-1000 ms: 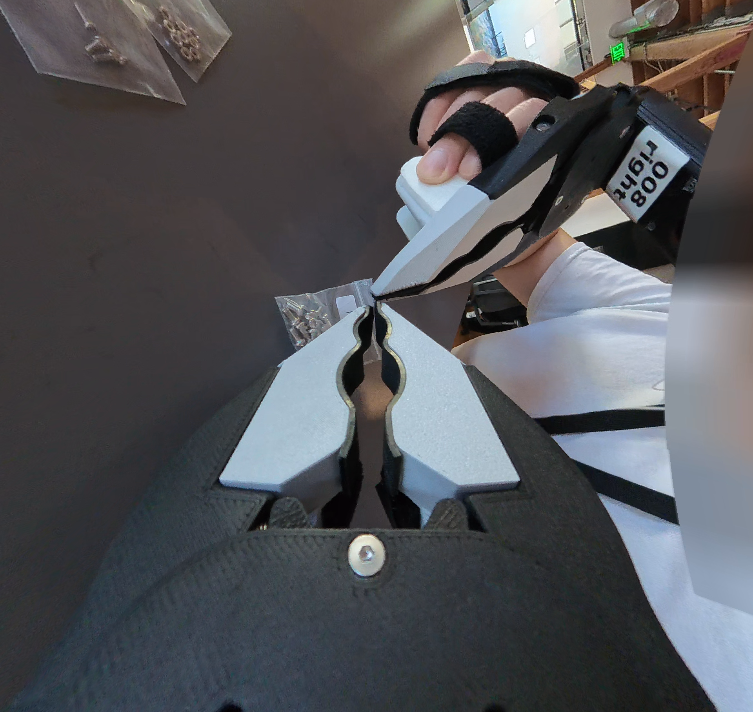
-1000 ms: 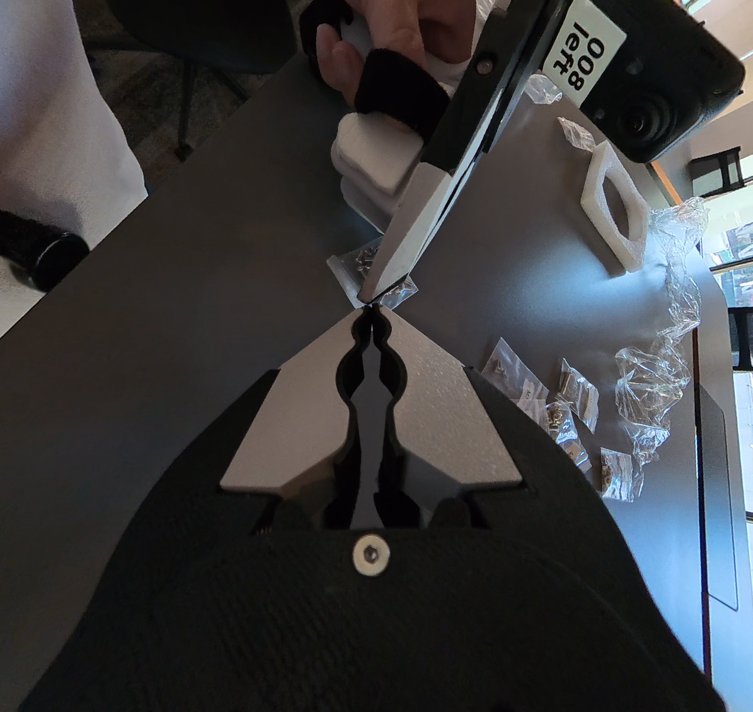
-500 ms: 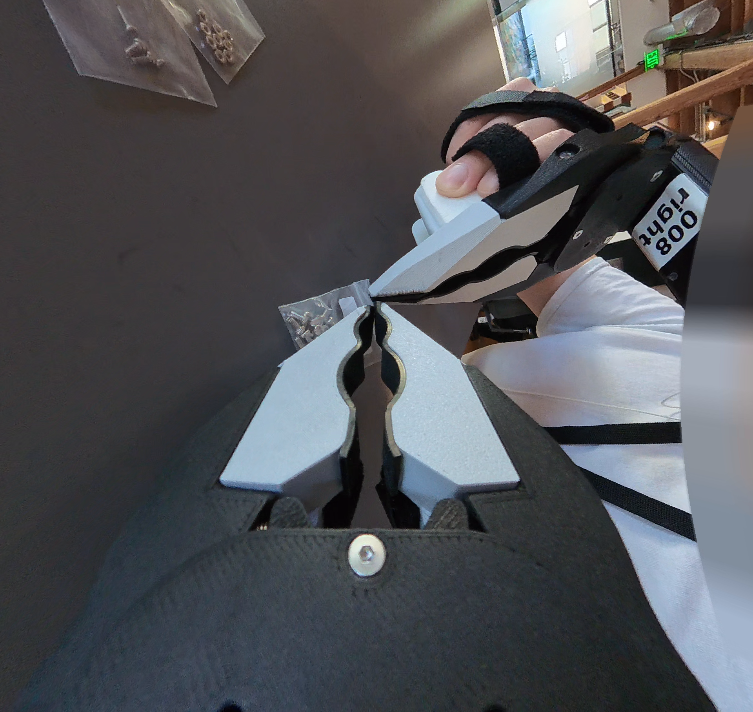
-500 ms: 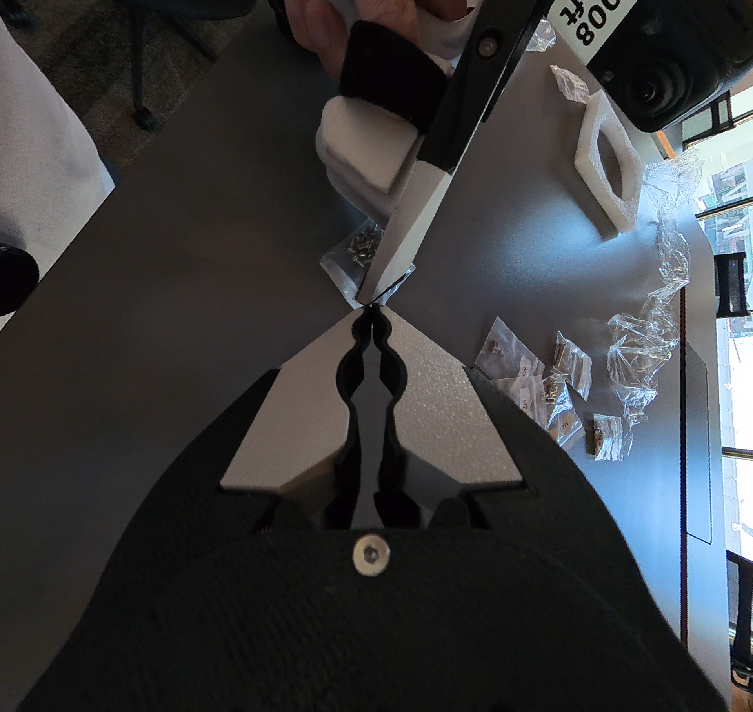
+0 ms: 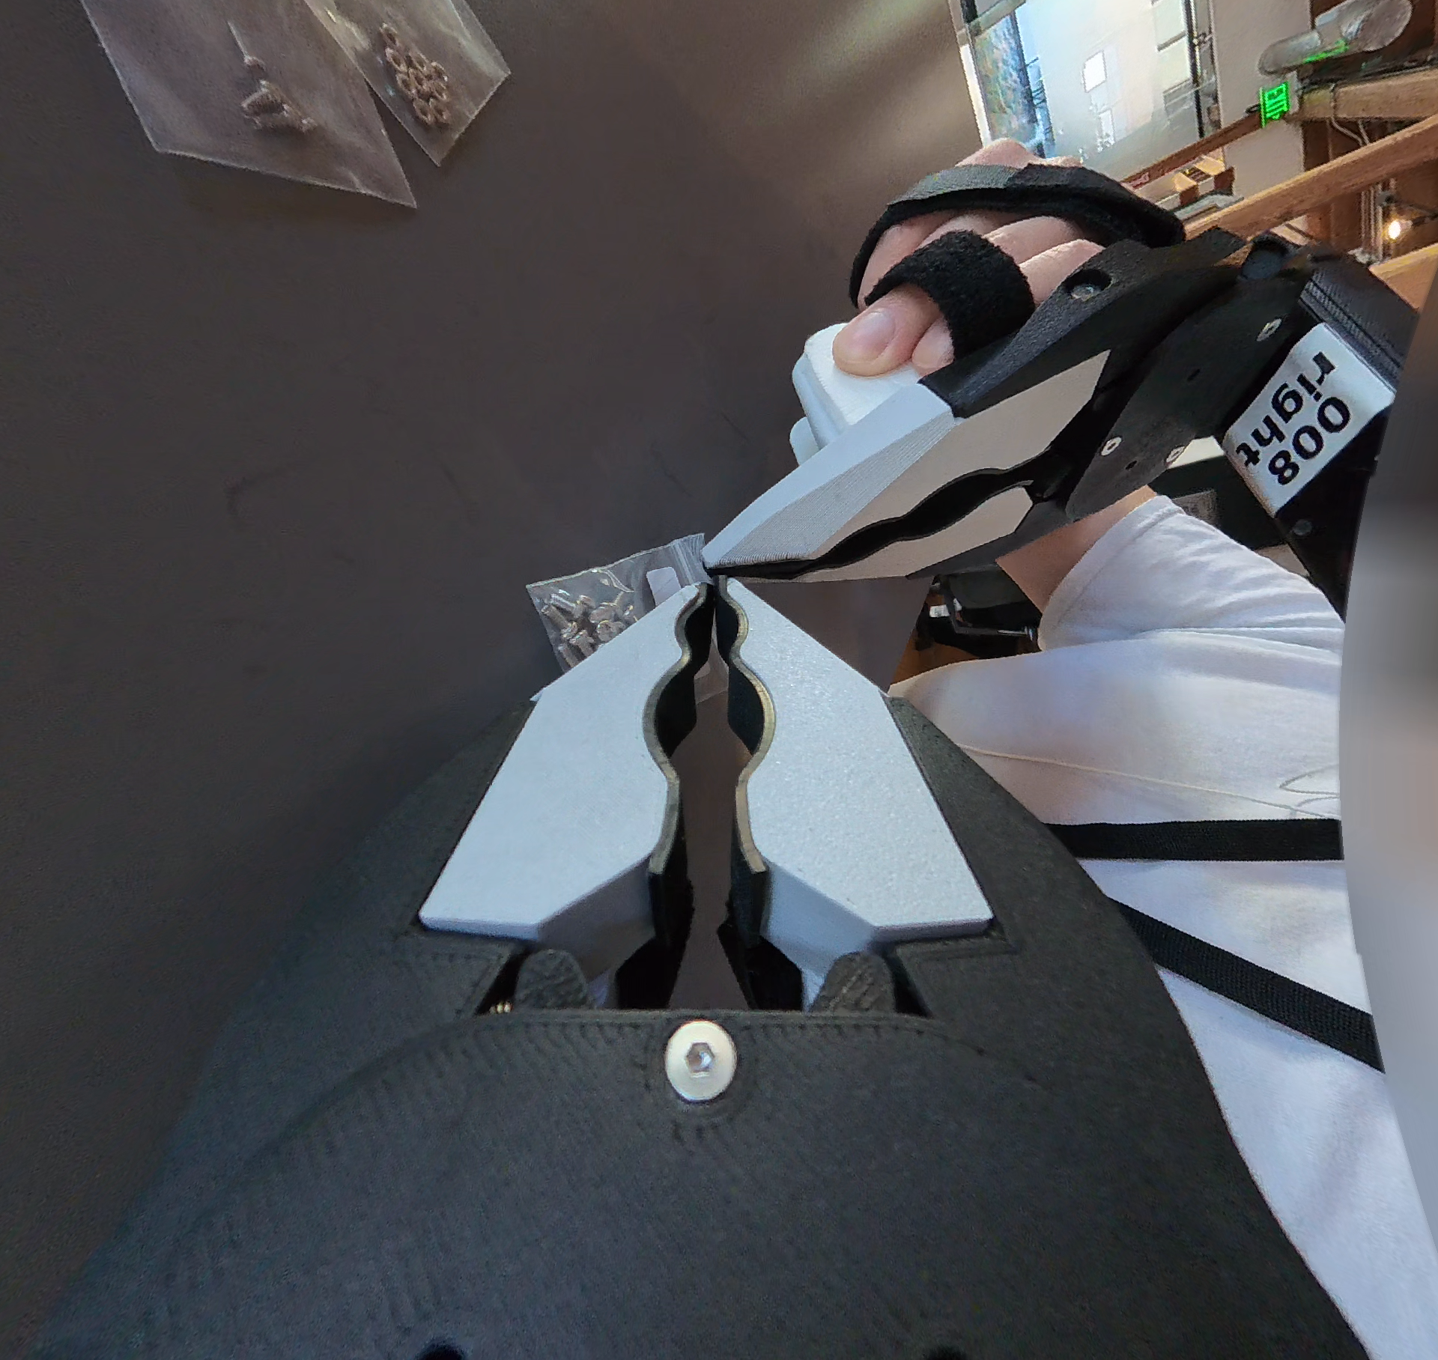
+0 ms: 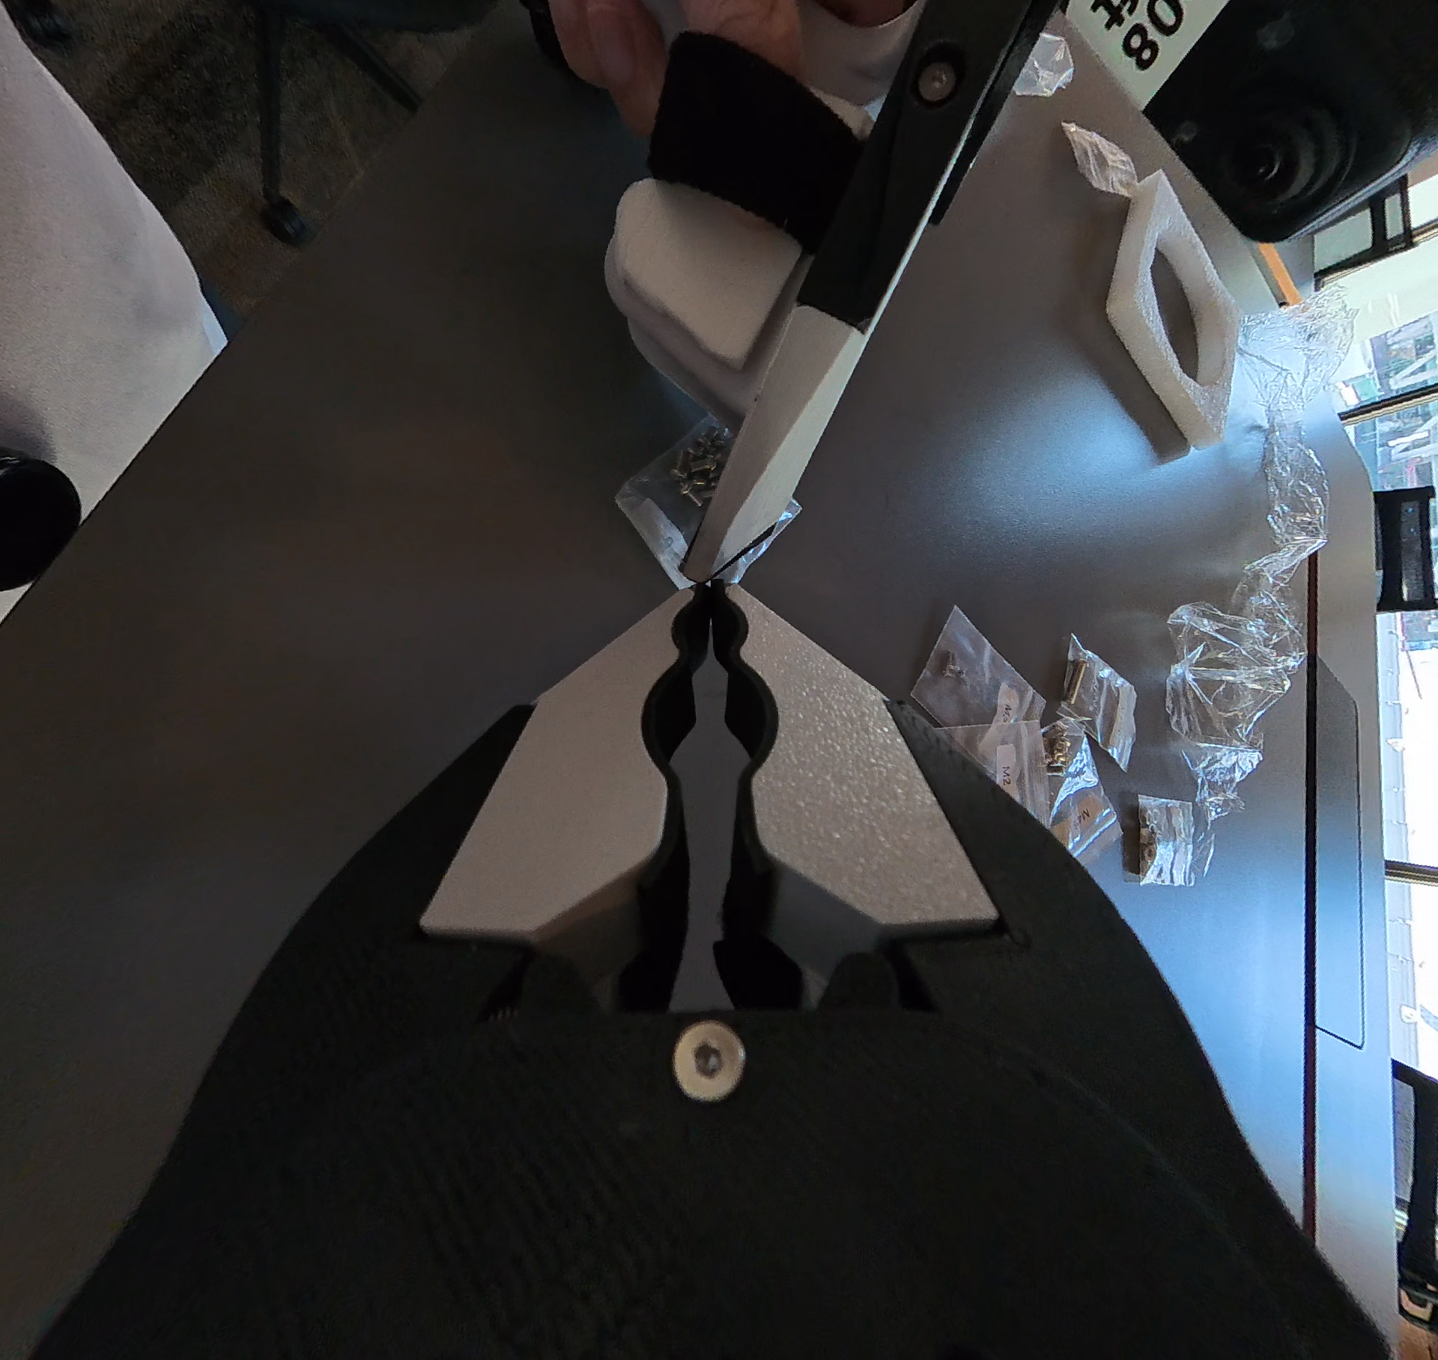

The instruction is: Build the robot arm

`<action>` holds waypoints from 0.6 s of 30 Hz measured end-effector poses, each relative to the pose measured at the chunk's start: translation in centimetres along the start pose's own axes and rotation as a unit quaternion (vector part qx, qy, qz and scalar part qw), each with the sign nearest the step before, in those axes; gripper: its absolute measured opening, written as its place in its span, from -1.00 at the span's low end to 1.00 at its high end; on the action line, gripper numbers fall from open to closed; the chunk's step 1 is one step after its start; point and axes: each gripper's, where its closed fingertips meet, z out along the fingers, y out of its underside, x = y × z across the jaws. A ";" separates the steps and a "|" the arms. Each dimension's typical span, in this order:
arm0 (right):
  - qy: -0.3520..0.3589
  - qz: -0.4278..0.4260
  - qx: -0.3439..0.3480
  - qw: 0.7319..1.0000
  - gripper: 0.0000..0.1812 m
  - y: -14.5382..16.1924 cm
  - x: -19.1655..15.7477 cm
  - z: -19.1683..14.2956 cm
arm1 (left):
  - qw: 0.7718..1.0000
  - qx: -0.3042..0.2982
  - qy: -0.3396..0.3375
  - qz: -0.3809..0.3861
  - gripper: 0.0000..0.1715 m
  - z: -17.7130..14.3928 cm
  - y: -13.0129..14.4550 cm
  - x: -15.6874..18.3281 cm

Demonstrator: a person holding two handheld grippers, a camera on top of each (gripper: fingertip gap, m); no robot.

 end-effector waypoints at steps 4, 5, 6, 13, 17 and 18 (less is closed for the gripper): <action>-0.004 0.002 0.004 1.000 -1.00 0.1 0.0 0.2 | 1.000 -0.008 -0.017 0.012 -1.00 0.1 0.1 -0.2; -0.005 0.004 0.003 1.000 -1.00 0.2 0.0 0.2 | 1.000 -0.010 -0.021 0.015 -1.00 0.0 0.1 -0.2; -0.004 0.003 0.003 1.000 -1.00 0.2 0.0 0.3 | 1.000 -0.011 -0.024 0.017 -1.00 0.0 0.1 -0.3; -0.005 -0.009 0.022 1.000 -1.00 0.5 -0.2 0.0 | 0.999 -0.015 -0.036 0.026 -1.00 0.2 0.1 -0.3; 0.020 -0.059 0.029 0.998 -1.00 1.6 0.1 0.0 | 0.993 -0.025 -0.090 0.072 -1.00 1.0 -0.4 -0.7; 0.029 -0.069 0.034 0.997 -1.00 1.8 0.4 0.0 | 0.991 -0.023 -0.105 0.085 -1.00 1.2 -0.7 -0.8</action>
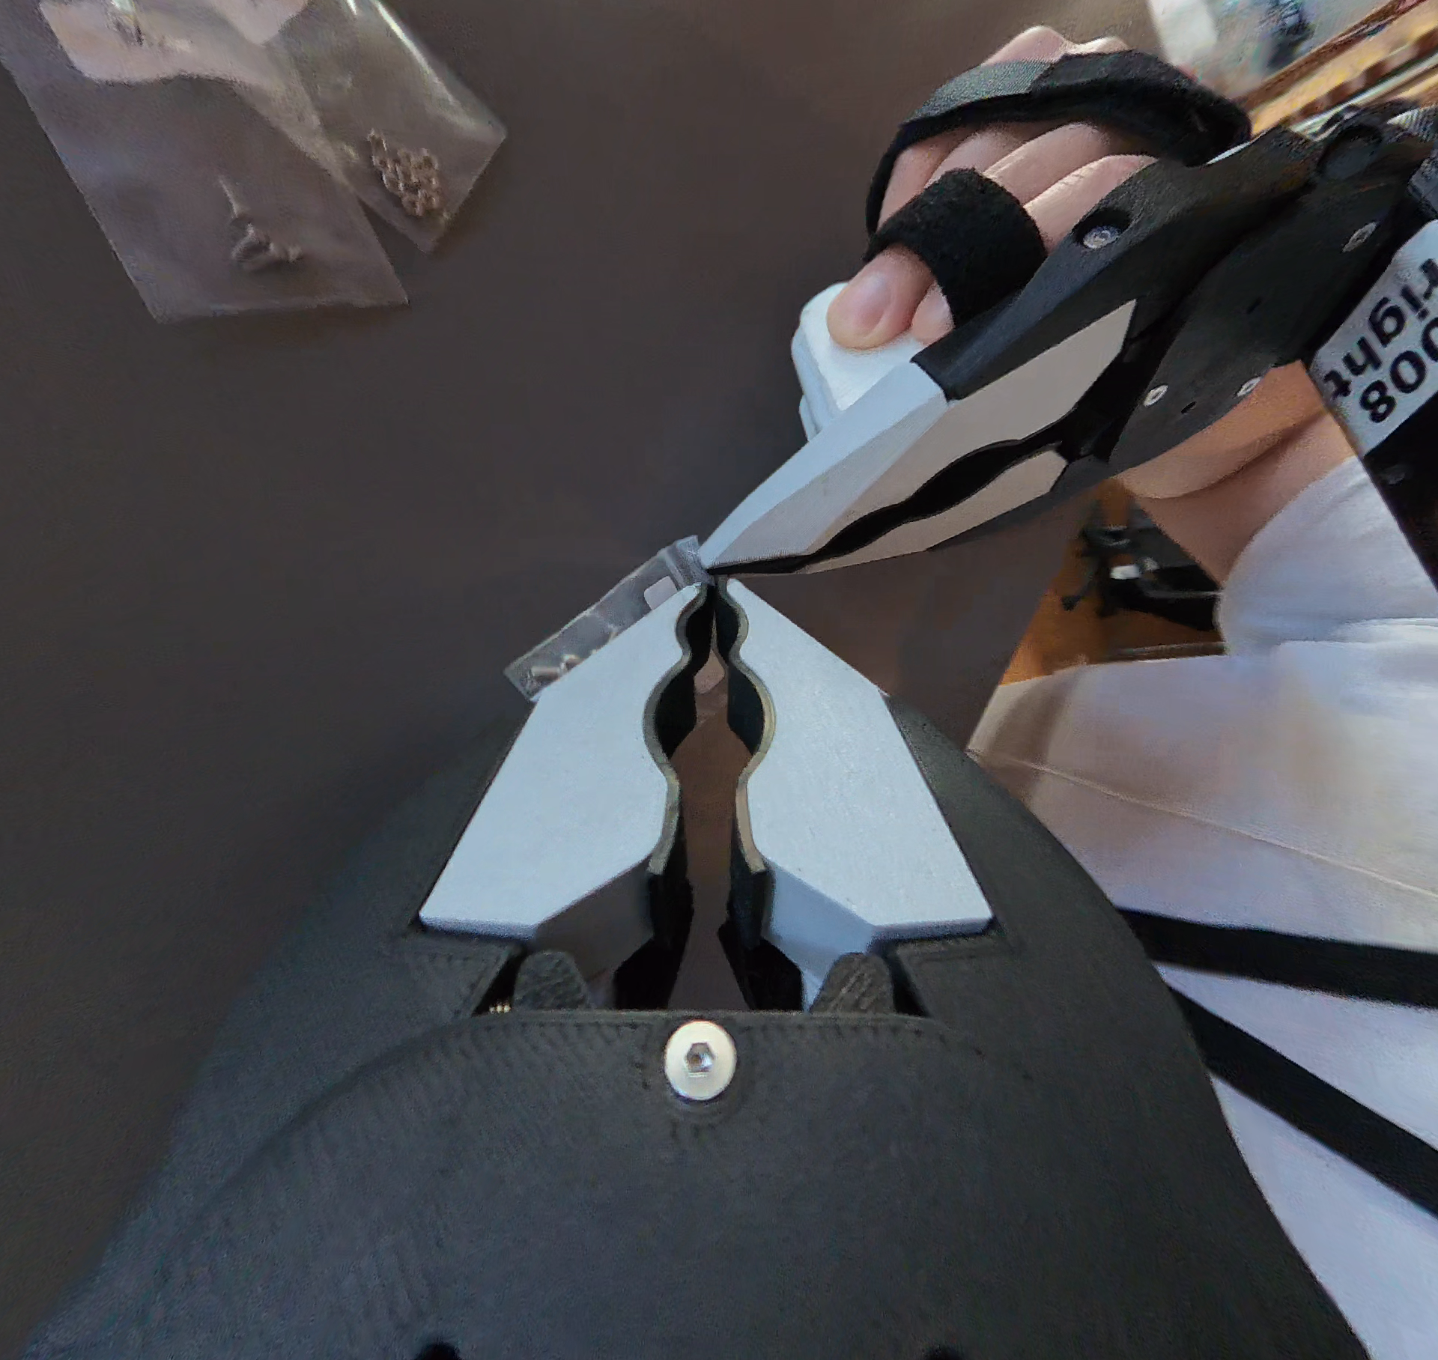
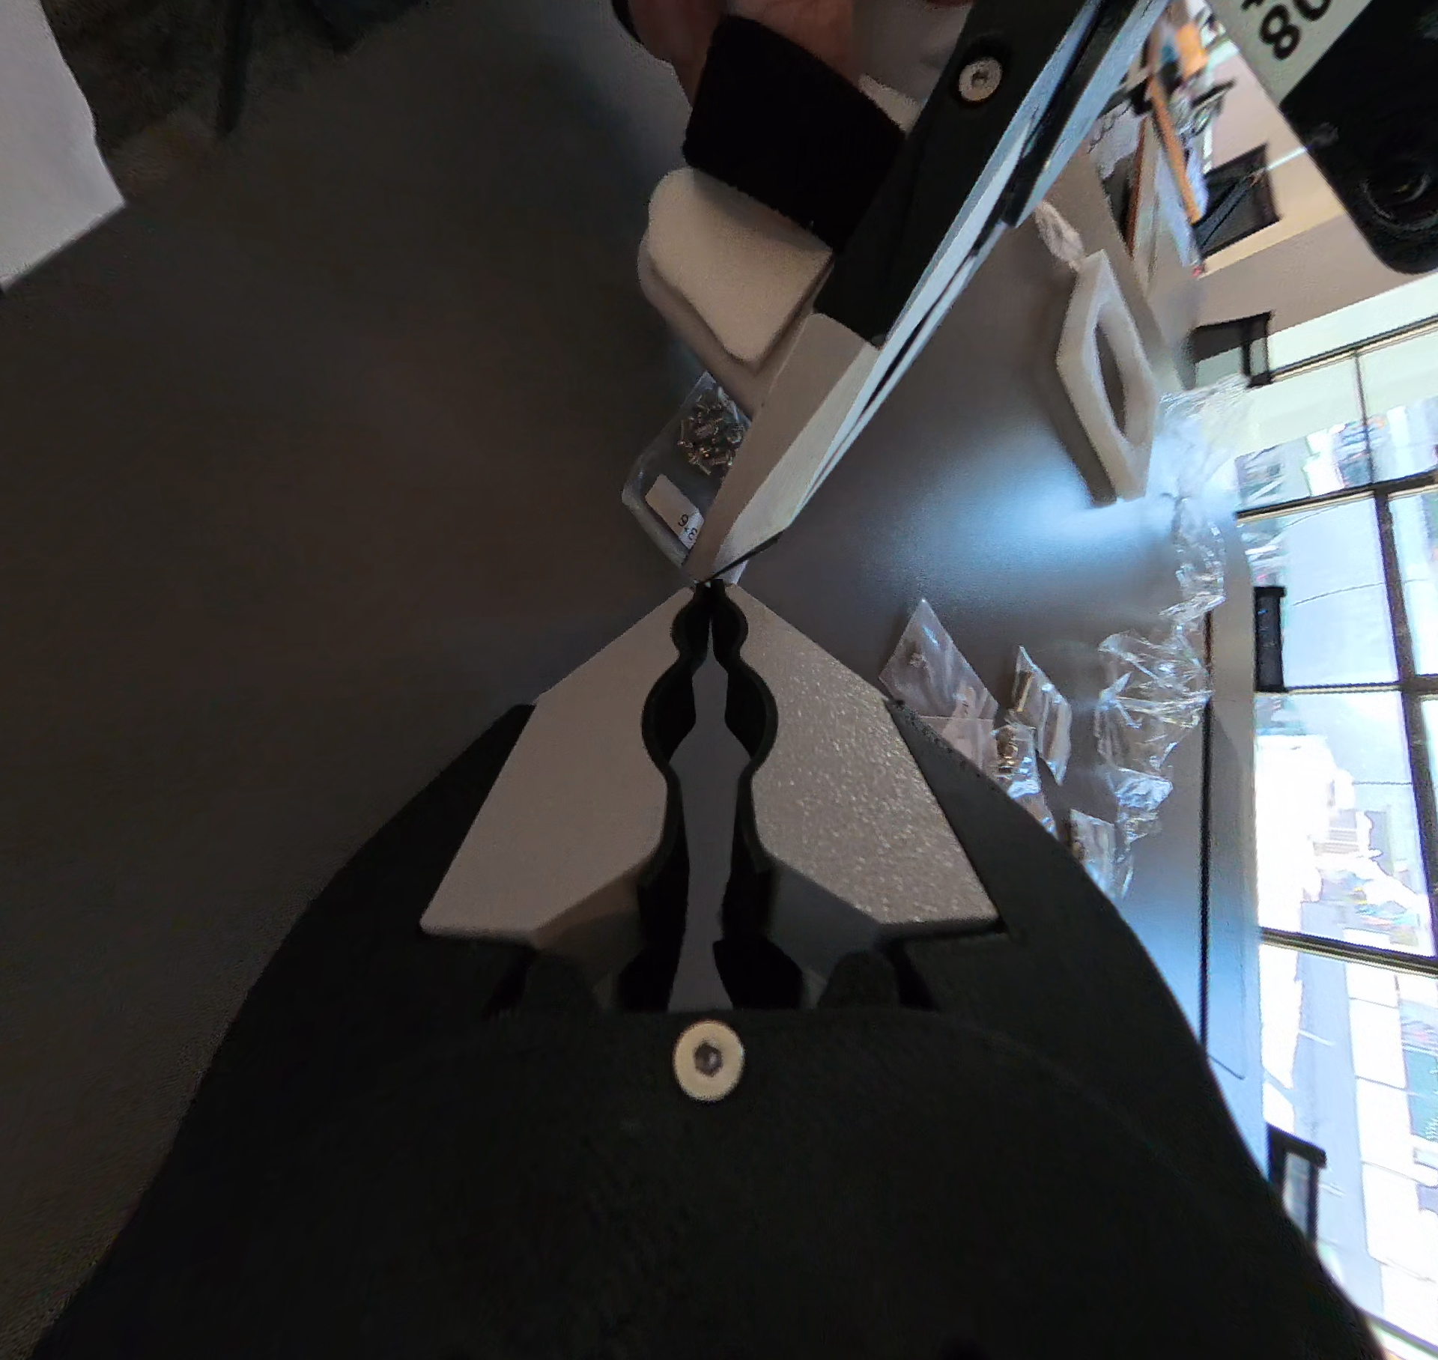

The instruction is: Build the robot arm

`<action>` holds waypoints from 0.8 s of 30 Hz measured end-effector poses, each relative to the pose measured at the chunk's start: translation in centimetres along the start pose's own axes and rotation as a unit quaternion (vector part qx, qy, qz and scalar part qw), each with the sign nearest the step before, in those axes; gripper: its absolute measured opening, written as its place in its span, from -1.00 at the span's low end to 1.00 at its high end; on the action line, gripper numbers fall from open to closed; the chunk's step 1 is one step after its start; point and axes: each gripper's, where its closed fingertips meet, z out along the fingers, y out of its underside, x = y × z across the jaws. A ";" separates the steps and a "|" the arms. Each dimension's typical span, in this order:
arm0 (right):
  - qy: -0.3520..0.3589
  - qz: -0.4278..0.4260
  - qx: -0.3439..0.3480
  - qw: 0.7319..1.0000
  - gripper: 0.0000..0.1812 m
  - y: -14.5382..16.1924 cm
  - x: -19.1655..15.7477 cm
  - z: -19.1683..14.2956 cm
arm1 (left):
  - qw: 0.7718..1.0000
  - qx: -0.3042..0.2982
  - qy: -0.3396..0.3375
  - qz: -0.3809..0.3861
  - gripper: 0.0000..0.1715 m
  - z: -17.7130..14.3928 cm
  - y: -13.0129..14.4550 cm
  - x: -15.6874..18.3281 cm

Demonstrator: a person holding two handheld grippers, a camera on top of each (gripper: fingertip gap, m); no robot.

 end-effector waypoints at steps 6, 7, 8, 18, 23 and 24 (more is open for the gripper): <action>0.029 -0.037 0.018 0.999 -1.00 0.7 0.7 0.2 | 0.994 0.015 -0.090 0.062 -1.00 0.2 -0.8 -0.7; 0.037 -0.049 0.014 0.998 -1.00 0.7 0.8 0.3 | 0.992 0.019 -0.102 0.068 -1.00 0.2 -0.9 -0.8; 0.044 -0.061 0.011 0.997 -1.00 0.7 0.9 0.4 | 0.990 0.023 -0.114 0.075 -1.00 0.2 -0.9 -0.9; 0.057 -0.072 0.001 0.996 -1.00 0.5 1.0 0.9 | 0.975 0.039 -0.179 0.127 -1.00 -0.2 -0.7 -1.2; 0.058 -0.077 -0.007 0.995 -1.00 0.4 0.9 1.0 | 0.975 0.040 -0.178 0.130 -1.00 -0.4 -0.5 -1.3; 0.059 -0.080 -0.009 0.995 -1.00 0.3 0.9 1.1 | 0.975 0.040 -0.177 0.131 -1.00 -0.4 -0.5 -1.2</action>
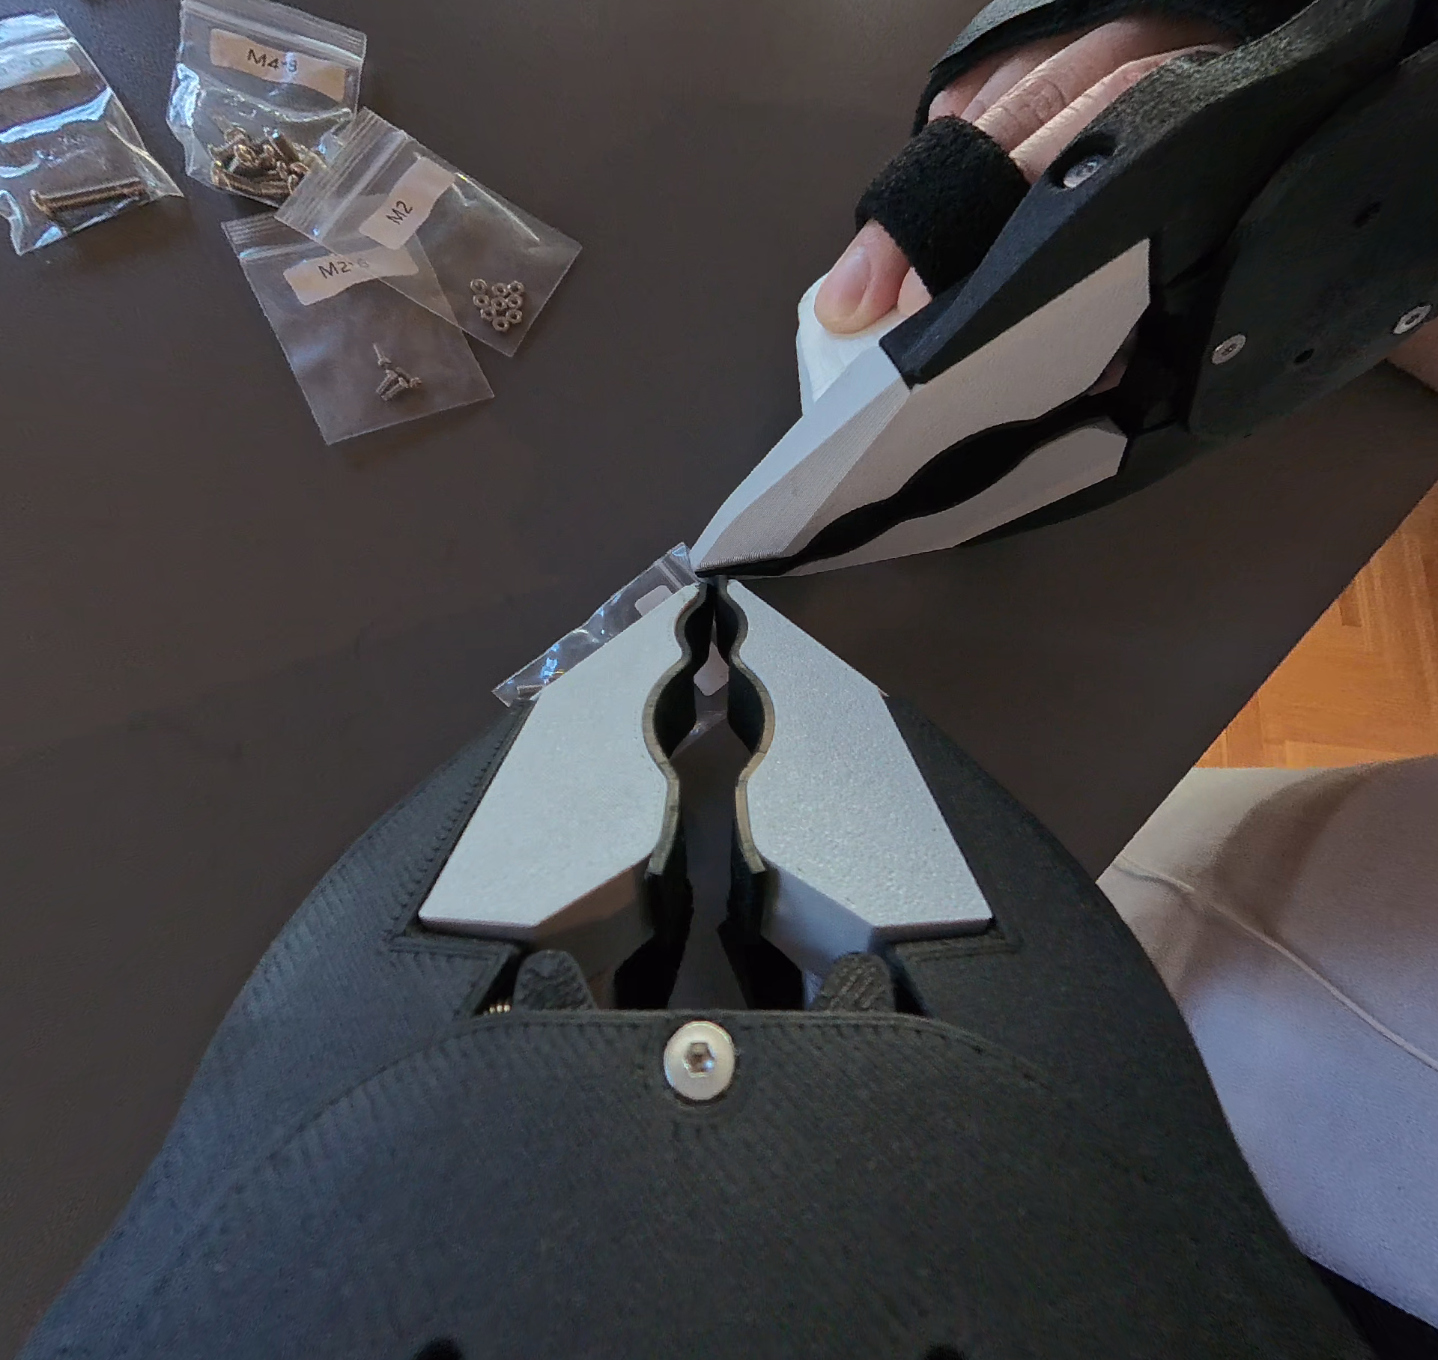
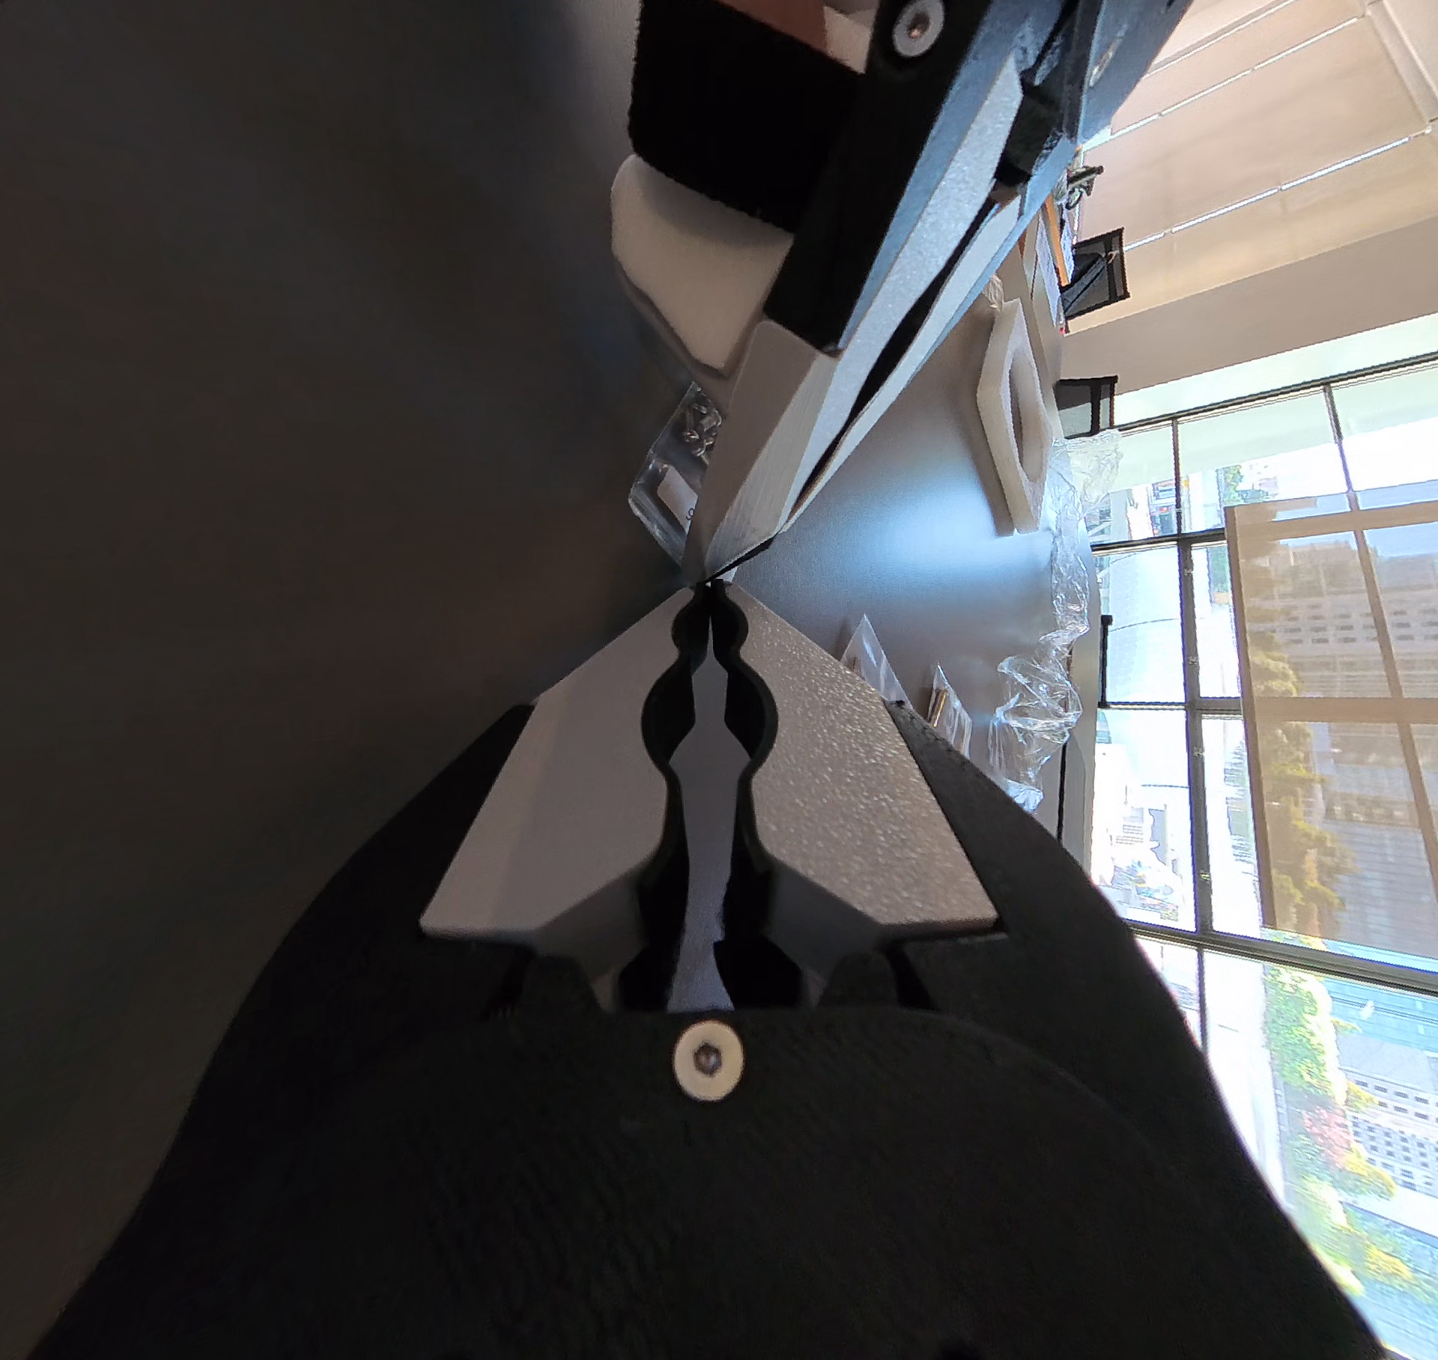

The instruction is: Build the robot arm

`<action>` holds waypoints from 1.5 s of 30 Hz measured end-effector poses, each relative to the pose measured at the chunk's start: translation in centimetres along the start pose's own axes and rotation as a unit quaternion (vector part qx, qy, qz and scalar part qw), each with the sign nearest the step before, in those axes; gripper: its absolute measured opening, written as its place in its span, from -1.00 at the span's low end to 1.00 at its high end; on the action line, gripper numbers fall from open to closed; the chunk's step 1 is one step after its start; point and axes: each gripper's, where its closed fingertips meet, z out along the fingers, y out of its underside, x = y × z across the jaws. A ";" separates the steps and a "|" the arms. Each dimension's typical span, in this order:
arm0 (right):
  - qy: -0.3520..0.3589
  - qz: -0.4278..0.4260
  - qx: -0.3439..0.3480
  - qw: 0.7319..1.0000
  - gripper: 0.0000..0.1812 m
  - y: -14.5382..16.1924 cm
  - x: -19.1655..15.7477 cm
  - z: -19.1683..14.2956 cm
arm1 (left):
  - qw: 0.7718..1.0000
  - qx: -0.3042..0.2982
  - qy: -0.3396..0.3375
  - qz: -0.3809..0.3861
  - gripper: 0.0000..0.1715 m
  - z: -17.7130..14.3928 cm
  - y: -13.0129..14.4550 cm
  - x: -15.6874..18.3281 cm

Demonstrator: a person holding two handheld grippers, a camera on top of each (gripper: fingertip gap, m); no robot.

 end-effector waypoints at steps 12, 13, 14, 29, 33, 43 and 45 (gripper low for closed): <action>0.001 -0.019 -0.012 1.000 -1.00 -0.1 -0.1 0.0 | 1.000 0.005 0.019 -0.020 -1.00 -0.1 0.1 0.1; 0.001 -0.019 -0.012 1.000 -1.00 -0.1 -0.1 0.0 | 1.000 0.003 0.017 -0.019 -1.00 -0.1 0.1 0.1; 0.001 -0.019 -0.013 1.000 -1.00 -0.1 -0.1 0.0 | 1.000 0.001 0.015 -0.018 -1.00 -0.1 0.1 0.1; -0.010 -0.033 -0.013 0.999 -1.00 -0.5 -0.5 -0.4 | 0.994 0.038 0.073 -0.066 -1.00 -2.0 -0.4 0.5; -0.015 -0.011 0.003 1.000 -1.00 -1.2 -0.5 -0.7 | 0.982 0.075 0.127 -0.115 -0.93 -3.6 -0.8 0.0; 0.004 0.041 0.055 0.998 -1.00 -3.0 1.1 -2.0 | 0.966 0.066 0.222 -0.119 -0.84 -3.3 -0.6 1.9; 0.005 0.042 0.060 0.997 -1.00 -3.2 1.2 -2.1 | 0.968 0.064 0.217 -0.111 -0.88 -3.2 -0.6 1.9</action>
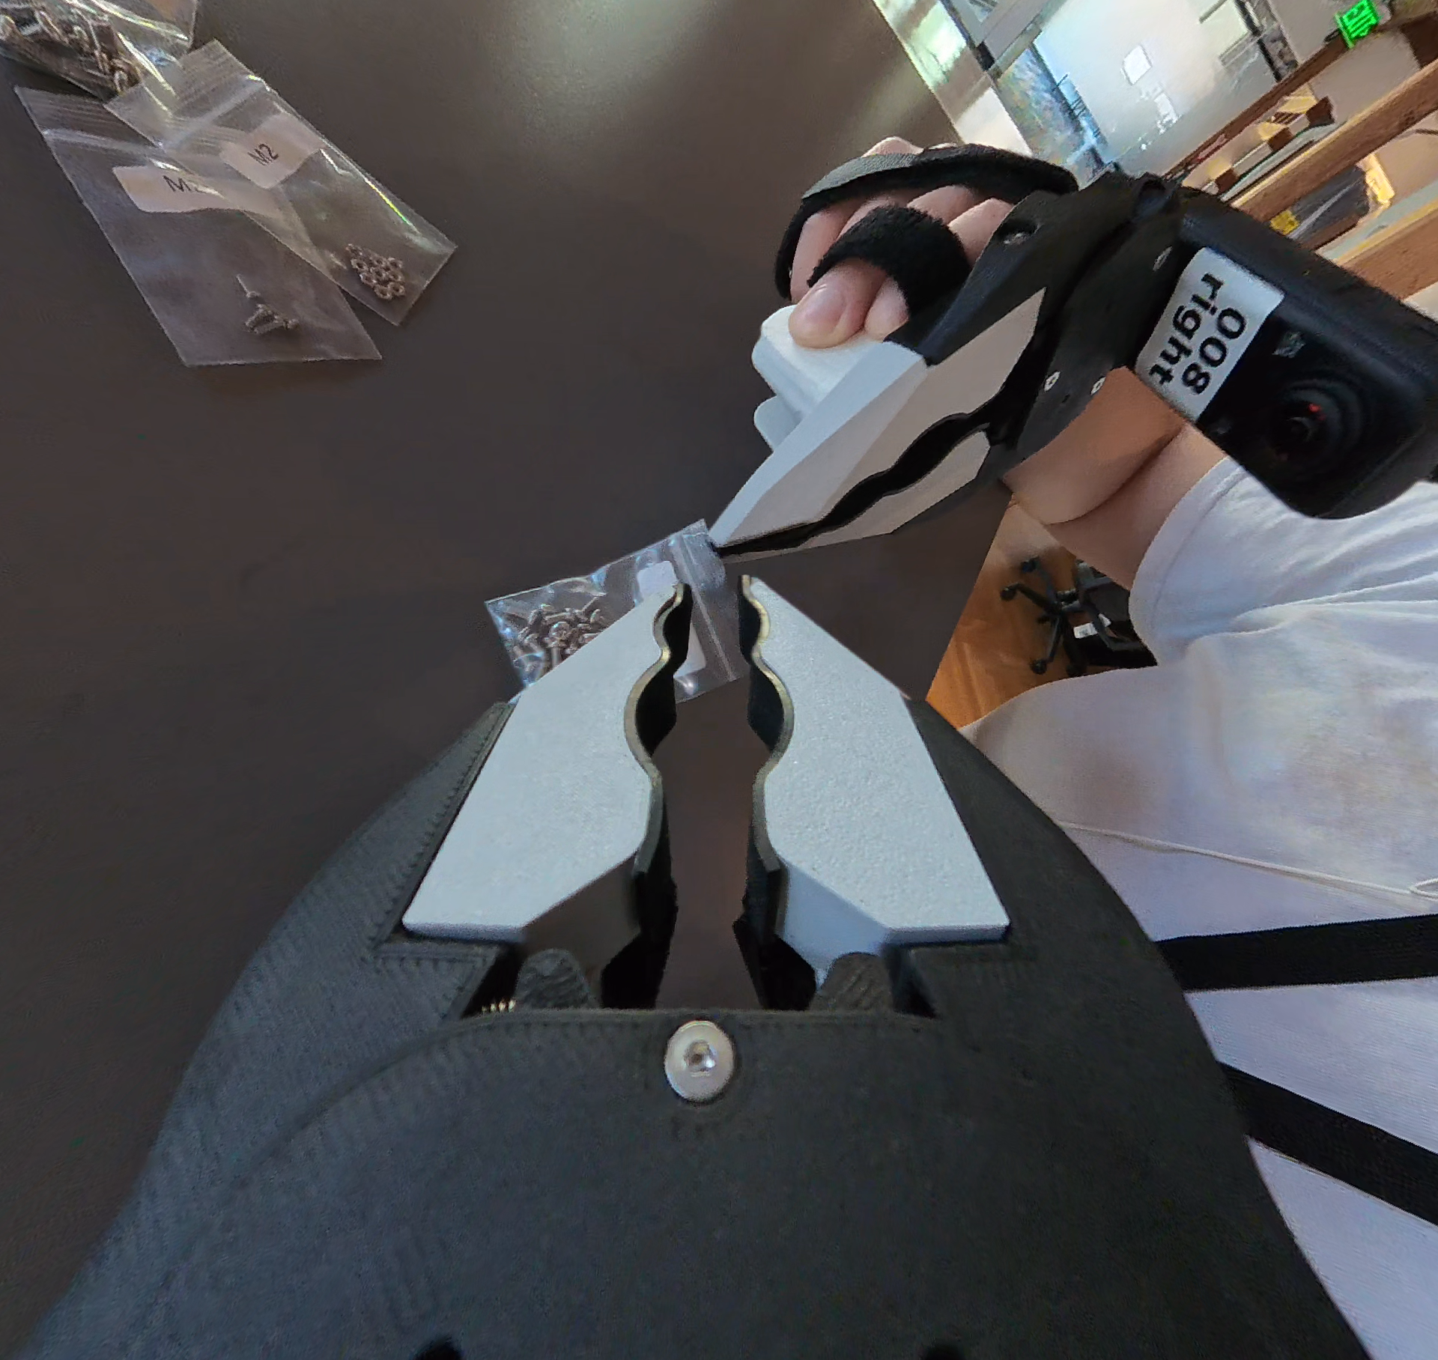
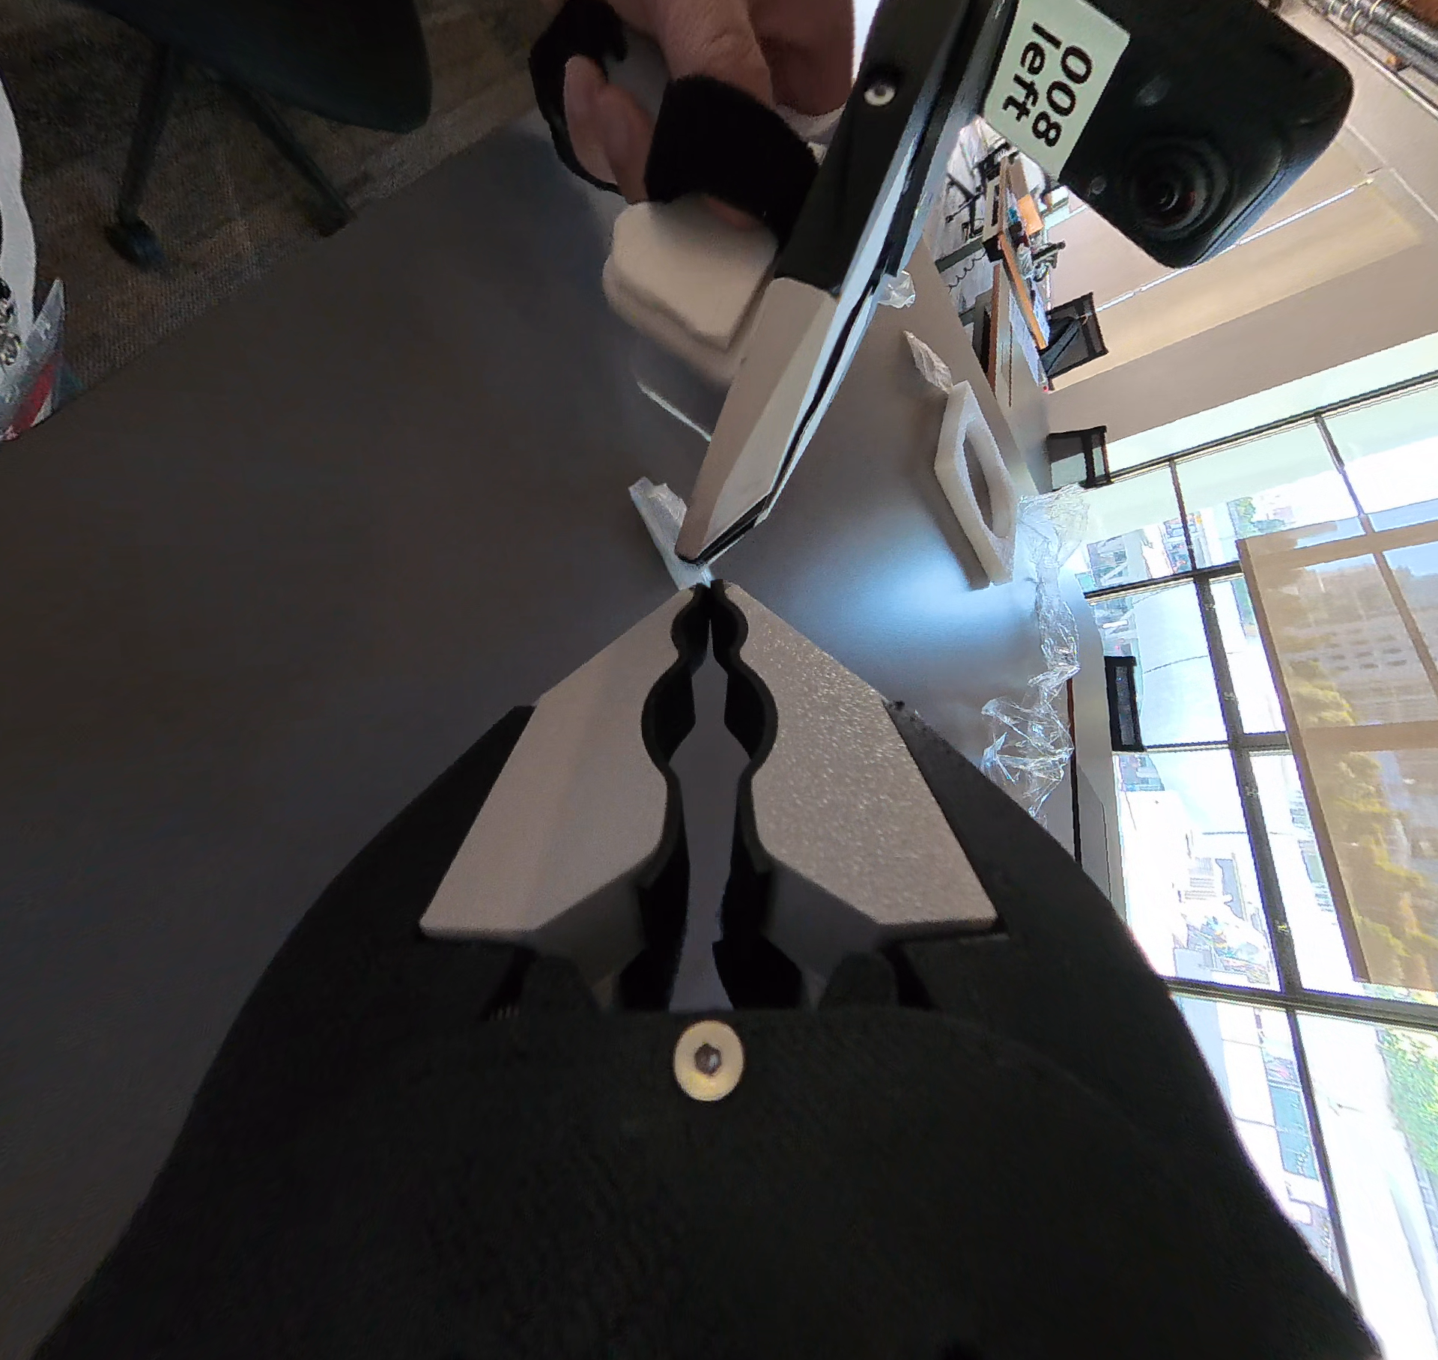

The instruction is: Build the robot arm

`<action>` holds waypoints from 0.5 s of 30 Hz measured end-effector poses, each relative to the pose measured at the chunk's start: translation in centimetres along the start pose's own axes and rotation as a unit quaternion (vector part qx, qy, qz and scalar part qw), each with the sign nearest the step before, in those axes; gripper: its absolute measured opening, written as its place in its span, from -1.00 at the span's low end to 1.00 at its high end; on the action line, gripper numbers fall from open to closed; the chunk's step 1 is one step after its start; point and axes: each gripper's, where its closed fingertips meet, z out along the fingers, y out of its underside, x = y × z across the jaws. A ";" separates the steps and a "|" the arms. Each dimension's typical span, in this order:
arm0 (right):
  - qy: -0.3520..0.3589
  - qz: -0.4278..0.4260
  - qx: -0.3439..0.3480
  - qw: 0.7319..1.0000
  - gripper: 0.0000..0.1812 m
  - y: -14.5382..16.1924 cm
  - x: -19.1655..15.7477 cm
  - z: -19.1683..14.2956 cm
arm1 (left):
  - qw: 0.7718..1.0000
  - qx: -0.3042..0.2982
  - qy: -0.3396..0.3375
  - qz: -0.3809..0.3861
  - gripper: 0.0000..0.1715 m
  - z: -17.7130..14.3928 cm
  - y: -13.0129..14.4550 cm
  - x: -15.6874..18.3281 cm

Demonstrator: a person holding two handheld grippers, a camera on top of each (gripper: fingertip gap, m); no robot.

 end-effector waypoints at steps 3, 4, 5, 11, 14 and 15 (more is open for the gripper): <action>0.001 -0.011 -0.002 1.000 -1.00 -0.1 -0.1 0.0 | 1.000 0.000 0.006 0.002 -0.92 0.0 0.0 0.2; 0.000 -0.015 -0.003 1.000 -1.00 -0.1 -0.2 0.0 | 1.000 0.001 0.013 -0.001 -0.96 0.1 -0.1 0.3; -0.002 -0.020 -0.003 1.000 -1.00 -0.2 -0.3 0.1 | 1.000 0.002 0.019 -0.006 -1.00 0.1 -0.1 0.3; -0.001 -0.031 0.002 1.000 -1.00 -0.5 -0.4 0.0 | 0.998 0.011 0.056 -0.034 -1.00 -0.1 0.0 0.6; 0.001 -0.036 0.001 0.999 -1.00 -0.6 -0.4 0.0 | 0.997 0.014 0.061 -0.040 -1.00 -0.2 -0.1 0.5; 0.000 -0.036 0.000 0.999 -1.00 -0.5 -0.5 0.0 | 0.998 0.012 0.058 -0.037 -1.00 -0.2 0.0 0.5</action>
